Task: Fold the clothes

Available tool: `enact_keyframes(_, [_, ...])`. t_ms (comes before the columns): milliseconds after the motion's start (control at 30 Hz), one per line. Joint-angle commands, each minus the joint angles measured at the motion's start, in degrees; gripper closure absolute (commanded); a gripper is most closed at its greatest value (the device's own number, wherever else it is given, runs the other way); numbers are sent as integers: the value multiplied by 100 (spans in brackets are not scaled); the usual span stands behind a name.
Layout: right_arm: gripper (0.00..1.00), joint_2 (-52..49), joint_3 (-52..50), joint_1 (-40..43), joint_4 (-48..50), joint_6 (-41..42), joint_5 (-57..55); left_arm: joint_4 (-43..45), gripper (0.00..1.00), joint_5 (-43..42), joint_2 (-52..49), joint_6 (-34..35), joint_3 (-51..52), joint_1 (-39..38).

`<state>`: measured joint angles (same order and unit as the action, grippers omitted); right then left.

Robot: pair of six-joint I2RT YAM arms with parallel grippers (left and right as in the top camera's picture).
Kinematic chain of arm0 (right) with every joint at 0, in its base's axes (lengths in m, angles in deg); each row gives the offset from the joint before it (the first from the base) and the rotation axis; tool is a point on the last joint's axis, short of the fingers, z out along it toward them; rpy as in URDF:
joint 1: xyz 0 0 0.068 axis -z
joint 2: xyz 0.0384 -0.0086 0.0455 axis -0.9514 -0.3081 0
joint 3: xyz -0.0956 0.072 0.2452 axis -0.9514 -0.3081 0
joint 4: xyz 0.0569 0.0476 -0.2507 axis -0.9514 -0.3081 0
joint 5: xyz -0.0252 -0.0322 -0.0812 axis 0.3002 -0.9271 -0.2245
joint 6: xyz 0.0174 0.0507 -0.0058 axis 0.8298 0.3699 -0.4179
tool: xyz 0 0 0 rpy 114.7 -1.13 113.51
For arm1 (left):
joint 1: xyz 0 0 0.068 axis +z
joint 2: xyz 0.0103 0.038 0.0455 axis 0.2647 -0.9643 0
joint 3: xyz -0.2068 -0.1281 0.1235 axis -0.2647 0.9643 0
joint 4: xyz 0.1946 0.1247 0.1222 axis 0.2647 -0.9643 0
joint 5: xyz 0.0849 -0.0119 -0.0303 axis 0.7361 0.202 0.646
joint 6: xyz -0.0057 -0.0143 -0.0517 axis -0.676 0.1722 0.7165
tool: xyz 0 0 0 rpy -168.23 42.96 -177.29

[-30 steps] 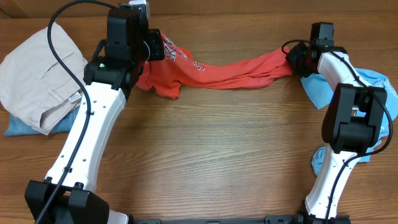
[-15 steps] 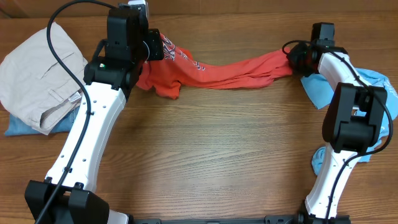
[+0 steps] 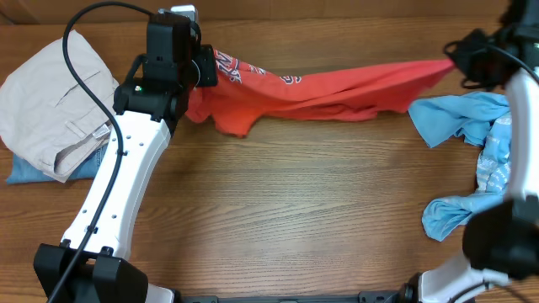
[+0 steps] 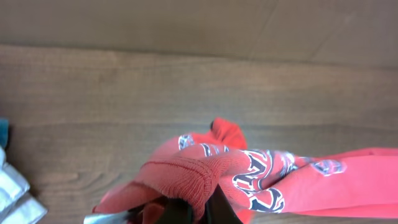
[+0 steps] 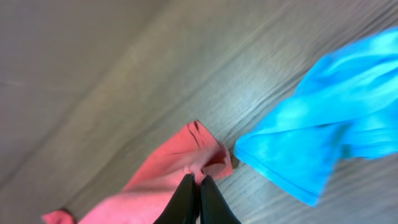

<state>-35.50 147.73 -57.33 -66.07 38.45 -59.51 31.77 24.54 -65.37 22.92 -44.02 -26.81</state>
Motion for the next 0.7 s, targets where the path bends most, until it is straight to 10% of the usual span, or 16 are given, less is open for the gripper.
enact_keyframes(0, [96,533,101,55,-260,-299,-284,-188,96,90,240,-68,-4,31])
enact_keyframes(667, [96,1869,101,83,-1539,-317,-1495,-1950,96,658,2013,328,-2,31])
